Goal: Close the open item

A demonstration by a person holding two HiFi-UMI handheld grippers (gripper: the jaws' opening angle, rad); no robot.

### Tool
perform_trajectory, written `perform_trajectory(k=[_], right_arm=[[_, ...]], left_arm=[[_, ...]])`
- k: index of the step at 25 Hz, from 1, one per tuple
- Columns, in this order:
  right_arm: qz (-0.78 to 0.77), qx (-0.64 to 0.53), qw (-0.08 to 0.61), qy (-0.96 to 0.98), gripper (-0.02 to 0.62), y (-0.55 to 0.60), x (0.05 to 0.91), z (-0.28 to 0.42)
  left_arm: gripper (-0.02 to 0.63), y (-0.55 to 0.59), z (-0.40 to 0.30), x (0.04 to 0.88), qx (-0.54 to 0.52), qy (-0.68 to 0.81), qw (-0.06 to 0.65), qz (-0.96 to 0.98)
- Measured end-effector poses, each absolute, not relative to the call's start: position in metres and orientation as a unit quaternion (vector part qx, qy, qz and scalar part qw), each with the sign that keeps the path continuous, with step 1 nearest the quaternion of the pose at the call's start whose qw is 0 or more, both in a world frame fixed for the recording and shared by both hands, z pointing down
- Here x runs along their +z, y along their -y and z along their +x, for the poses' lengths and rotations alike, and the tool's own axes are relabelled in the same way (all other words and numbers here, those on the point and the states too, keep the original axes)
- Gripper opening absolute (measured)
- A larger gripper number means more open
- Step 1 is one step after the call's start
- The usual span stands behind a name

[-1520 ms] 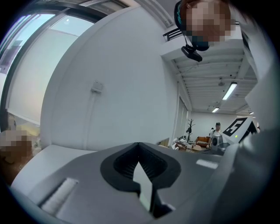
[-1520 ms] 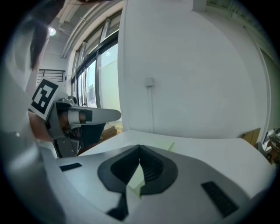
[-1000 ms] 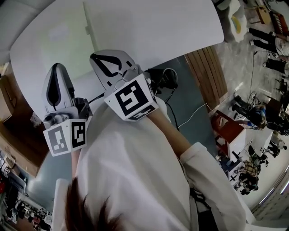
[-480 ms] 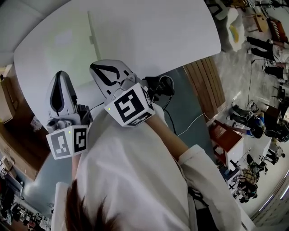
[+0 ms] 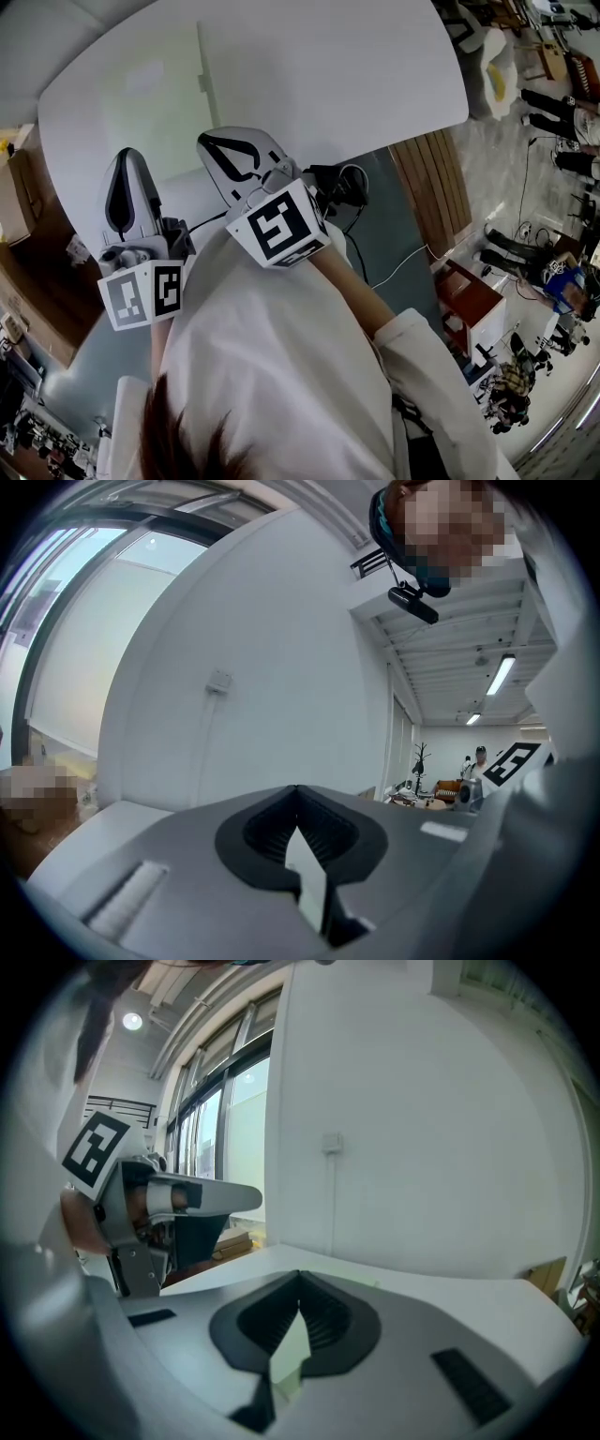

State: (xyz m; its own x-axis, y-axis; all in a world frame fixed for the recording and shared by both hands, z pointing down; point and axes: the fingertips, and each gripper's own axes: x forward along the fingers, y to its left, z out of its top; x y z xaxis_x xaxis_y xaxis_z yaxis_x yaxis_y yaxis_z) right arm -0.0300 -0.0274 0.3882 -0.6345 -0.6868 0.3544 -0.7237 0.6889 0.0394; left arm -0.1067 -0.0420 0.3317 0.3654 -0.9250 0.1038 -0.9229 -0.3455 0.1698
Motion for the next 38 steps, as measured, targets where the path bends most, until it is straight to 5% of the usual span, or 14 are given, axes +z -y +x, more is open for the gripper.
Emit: perform_trajectory(k=[38], right_arm=[[0.398, 0.048, 0.178, 0.899, 0.004, 0.024, 0.393, -0.029]], left_arm=[[0.009, 0.041, -0.095, 0.322, -0.011, 0.535, 0.07, 0.842]])
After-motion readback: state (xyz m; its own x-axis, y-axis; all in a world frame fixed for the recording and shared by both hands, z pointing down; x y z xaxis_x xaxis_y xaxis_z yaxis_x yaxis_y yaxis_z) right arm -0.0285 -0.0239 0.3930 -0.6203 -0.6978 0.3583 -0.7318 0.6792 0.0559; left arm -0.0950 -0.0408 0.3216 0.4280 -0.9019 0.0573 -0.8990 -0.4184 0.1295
